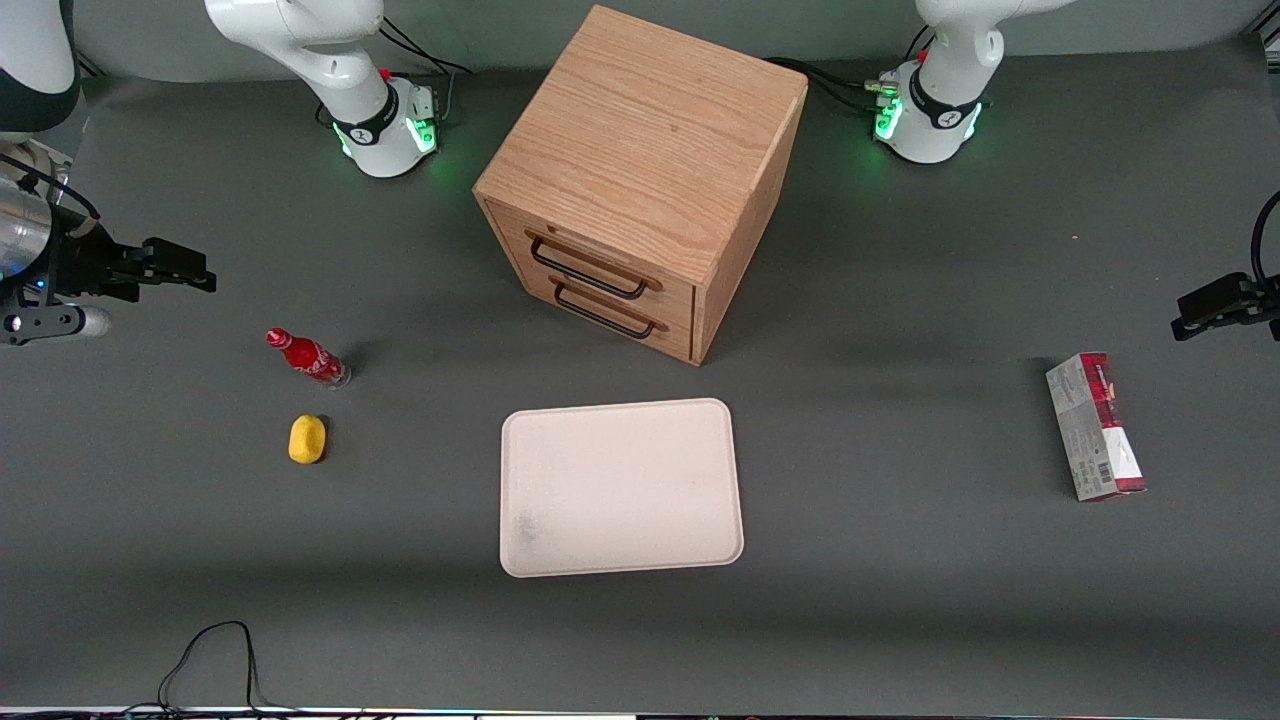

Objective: Place coke bottle on tray
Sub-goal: 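Move the open right gripper toward the red bottle lying on the table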

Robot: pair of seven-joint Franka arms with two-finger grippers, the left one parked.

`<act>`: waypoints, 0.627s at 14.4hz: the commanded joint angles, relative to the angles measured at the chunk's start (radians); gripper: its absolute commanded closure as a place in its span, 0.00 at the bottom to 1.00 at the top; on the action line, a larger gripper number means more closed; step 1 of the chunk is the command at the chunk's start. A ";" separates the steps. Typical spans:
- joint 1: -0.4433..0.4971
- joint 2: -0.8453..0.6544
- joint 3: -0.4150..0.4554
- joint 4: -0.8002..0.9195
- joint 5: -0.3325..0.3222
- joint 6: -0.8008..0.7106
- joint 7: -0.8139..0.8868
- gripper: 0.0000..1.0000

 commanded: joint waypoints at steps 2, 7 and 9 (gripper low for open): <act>0.007 -0.166 -0.031 -0.159 0.006 -0.010 -0.046 0.00; 0.006 -0.311 -0.040 -0.309 -0.001 0.028 -0.057 0.00; 0.004 -0.303 -0.040 -0.307 -0.001 0.028 -0.058 0.00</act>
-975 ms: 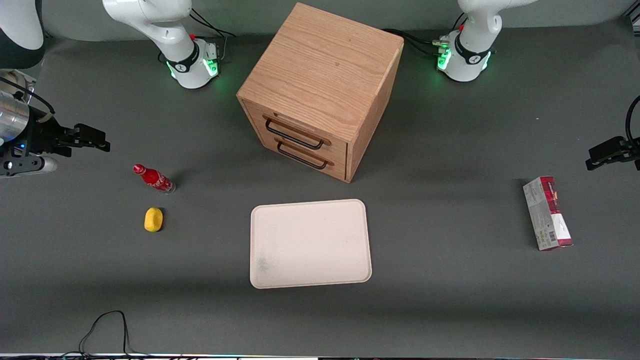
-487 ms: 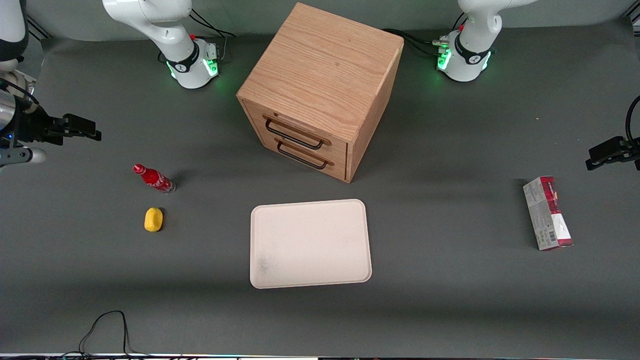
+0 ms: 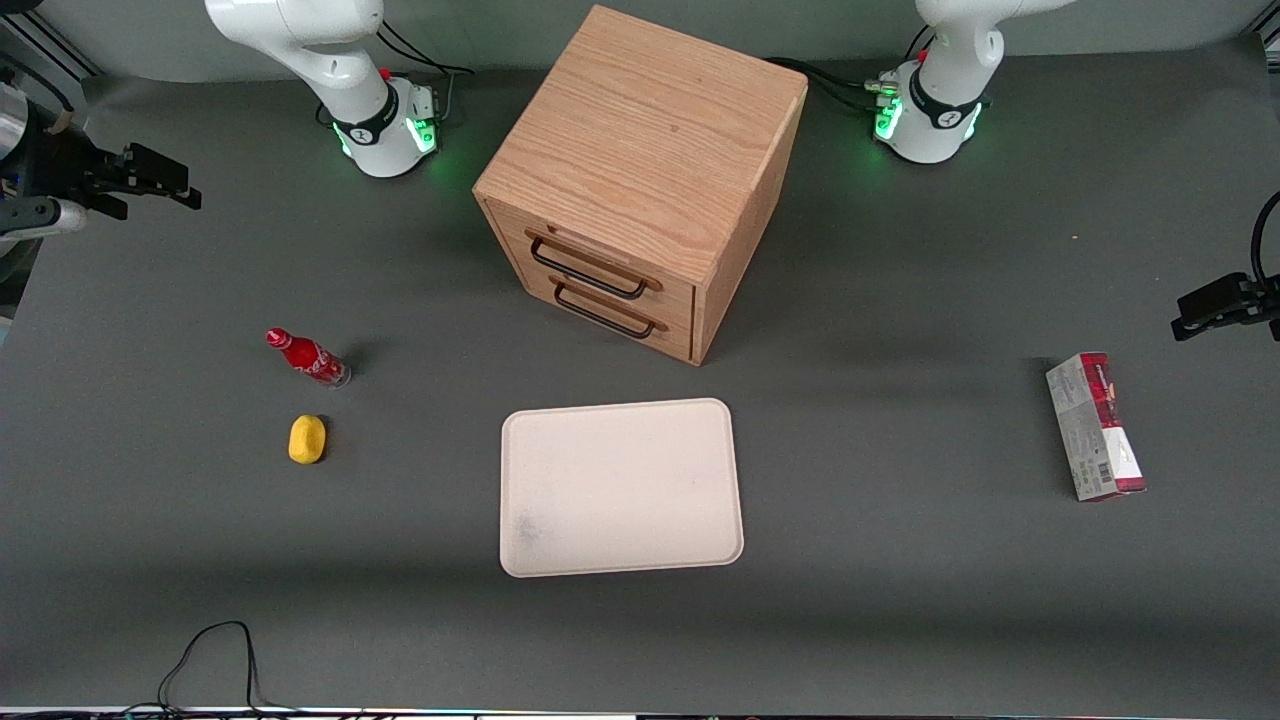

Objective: Place coke bottle on tray
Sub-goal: 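Move the open right gripper toward the red bottle lying on the table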

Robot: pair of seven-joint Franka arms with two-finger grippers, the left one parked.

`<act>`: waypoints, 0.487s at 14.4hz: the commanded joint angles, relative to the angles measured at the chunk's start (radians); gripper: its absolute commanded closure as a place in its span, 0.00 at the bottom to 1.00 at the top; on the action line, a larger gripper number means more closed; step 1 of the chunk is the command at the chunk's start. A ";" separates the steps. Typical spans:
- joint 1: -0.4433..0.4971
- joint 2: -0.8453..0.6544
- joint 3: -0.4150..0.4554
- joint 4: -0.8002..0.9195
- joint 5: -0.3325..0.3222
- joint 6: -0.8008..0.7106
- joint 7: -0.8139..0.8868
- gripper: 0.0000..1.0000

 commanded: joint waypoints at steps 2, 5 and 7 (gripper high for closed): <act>0.005 -0.002 -0.008 -0.030 -0.017 0.025 -0.028 0.00; -0.011 0.026 -0.008 -0.030 -0.023 0.034 -0.028 0.00; -0.015 0.064 -0.009 -0.042 -0.023 0.067 -0.030 0.00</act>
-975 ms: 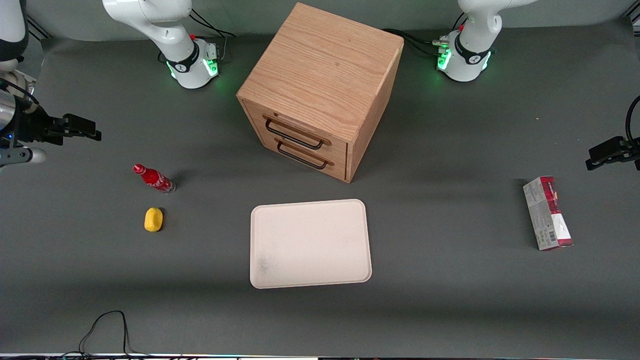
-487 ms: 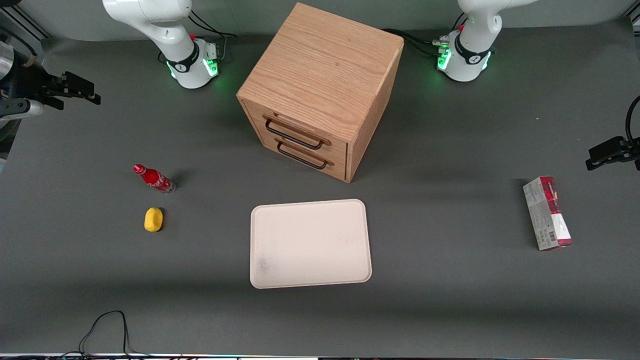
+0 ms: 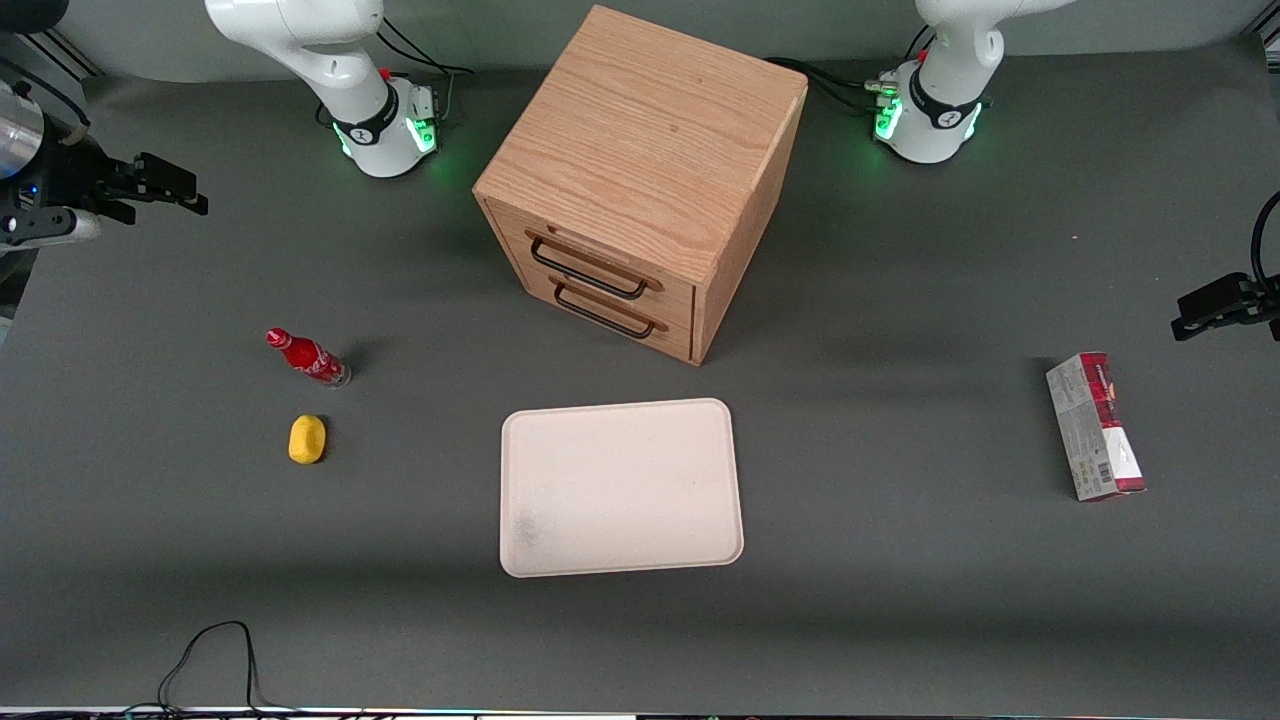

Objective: Place coke bottle on tray
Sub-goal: 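Move the open right gripper toward the red bottle lying on the table, then lower the right gripper over the red bottle's cap end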

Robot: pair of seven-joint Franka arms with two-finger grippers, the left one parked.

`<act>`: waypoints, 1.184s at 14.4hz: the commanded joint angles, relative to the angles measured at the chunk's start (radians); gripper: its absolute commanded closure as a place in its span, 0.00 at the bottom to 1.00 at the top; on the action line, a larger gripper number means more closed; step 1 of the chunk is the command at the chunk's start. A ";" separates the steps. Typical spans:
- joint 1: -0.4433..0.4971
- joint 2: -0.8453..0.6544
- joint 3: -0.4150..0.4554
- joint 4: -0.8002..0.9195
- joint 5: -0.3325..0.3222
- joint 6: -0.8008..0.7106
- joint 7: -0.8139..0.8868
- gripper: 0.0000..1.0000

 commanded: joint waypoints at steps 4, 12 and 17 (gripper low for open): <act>-0.007 0.082 -0.019 -0.099 -0.018 0.205 -0.028 0.00; -0.006 0.172 -0.022 -0.280 -0.027 0.523 -0.014 0.00; -0.006 0.237 -0.022 -0.297 -0.027 0.604 -0.019 0.00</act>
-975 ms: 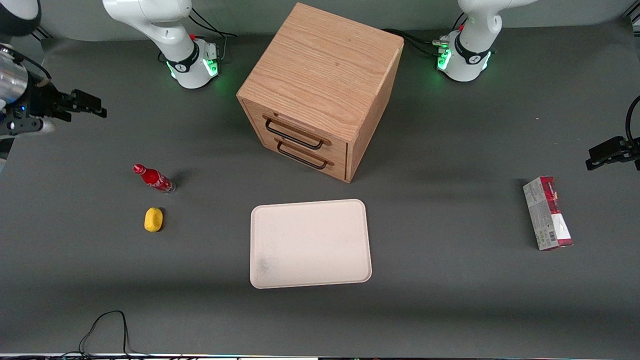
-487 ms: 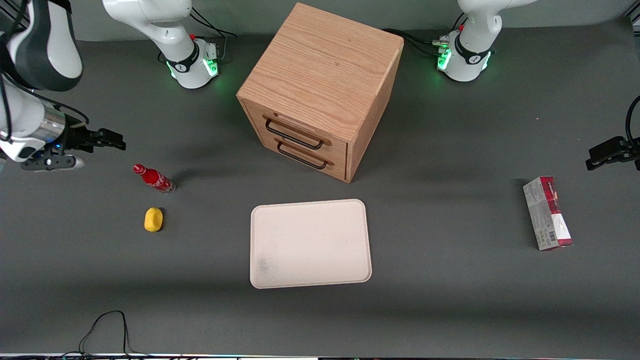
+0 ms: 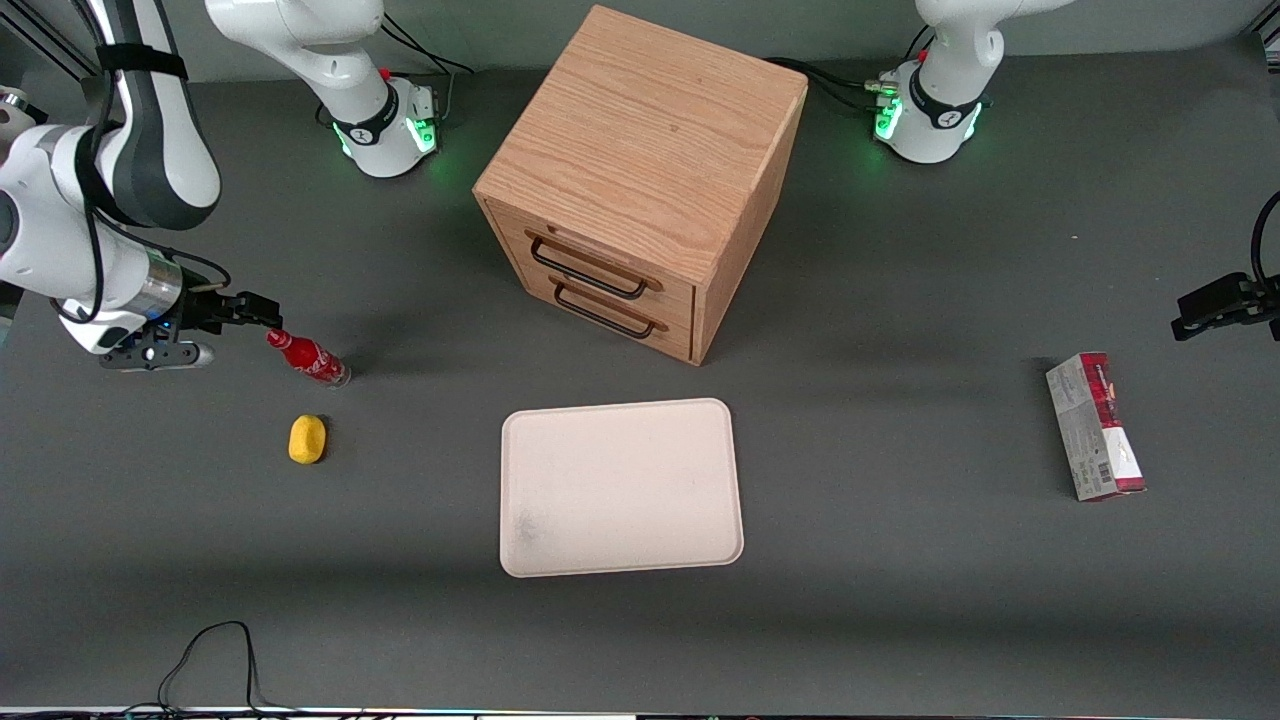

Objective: Place coke bottle on tray
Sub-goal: 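Lower the right gripper over the red bottle's cap end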

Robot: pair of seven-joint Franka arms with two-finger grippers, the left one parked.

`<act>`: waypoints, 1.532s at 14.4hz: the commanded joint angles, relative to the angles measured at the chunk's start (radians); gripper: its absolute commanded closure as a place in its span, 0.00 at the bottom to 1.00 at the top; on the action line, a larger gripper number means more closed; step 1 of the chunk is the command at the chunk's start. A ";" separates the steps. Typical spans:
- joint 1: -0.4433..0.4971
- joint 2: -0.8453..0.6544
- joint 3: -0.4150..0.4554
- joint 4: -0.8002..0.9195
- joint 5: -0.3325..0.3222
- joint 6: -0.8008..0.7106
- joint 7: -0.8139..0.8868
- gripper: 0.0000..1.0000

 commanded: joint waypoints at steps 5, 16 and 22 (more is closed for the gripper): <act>0.000 0.011 0.001 -0.109 -0.008 0.159 -0.016 0.00; 0.000 0.011 0.001 -0.136 -0.008 0.201 -0.014 0.52; 0.001 0.011 0.001 -0.135 -0.008 0.201 -0.011 1.00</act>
